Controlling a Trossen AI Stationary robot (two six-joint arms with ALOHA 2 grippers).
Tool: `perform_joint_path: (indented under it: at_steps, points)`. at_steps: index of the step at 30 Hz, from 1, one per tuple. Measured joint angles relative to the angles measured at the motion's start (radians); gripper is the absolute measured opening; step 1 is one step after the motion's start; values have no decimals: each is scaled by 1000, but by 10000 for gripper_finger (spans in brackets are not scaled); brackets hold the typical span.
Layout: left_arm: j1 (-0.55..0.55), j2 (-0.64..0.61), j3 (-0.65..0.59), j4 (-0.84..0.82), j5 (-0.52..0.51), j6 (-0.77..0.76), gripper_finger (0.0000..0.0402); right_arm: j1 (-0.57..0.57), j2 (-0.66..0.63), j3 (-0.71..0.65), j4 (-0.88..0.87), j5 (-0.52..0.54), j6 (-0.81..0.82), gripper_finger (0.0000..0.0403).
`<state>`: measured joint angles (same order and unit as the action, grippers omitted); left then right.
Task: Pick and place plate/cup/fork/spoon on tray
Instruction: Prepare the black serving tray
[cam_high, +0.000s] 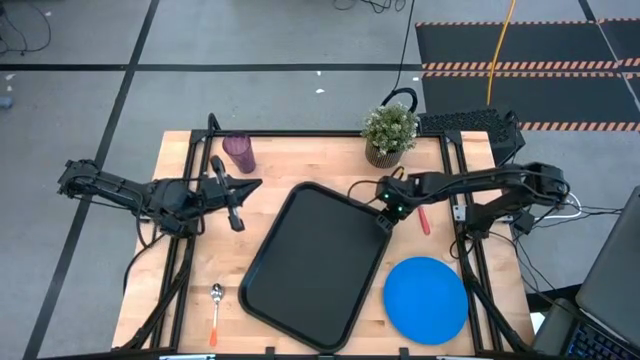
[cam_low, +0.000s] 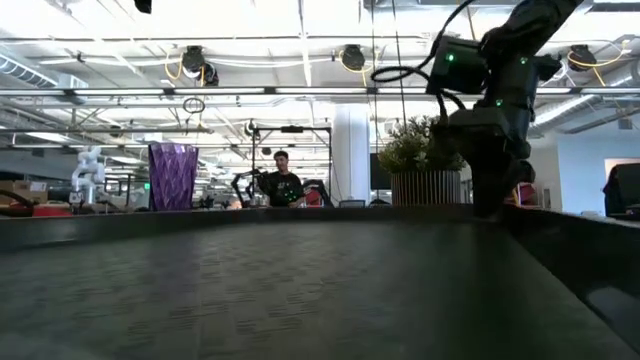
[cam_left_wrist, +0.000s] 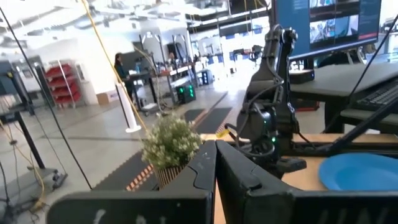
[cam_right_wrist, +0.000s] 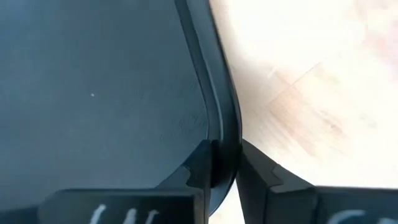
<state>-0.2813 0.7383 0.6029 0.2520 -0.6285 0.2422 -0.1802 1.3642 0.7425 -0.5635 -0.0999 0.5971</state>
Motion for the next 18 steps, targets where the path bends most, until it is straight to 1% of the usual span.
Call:
perform_joint_path:
  at_steps: [4,8,14,18]
  points:
    - [0,0,0,50,-1,64,10,-2,-35,0,6,57,22,29]
    - [3,0,0,76,-8,123,10,-8,-46,0,14,80,80,26]
    - [27,0,0,84,-10,169,10,-8,-46,-1,13,136,210,23]
    - [42,0,0,75,-10,206,10,-8,-46,-27,18,200,312,23]
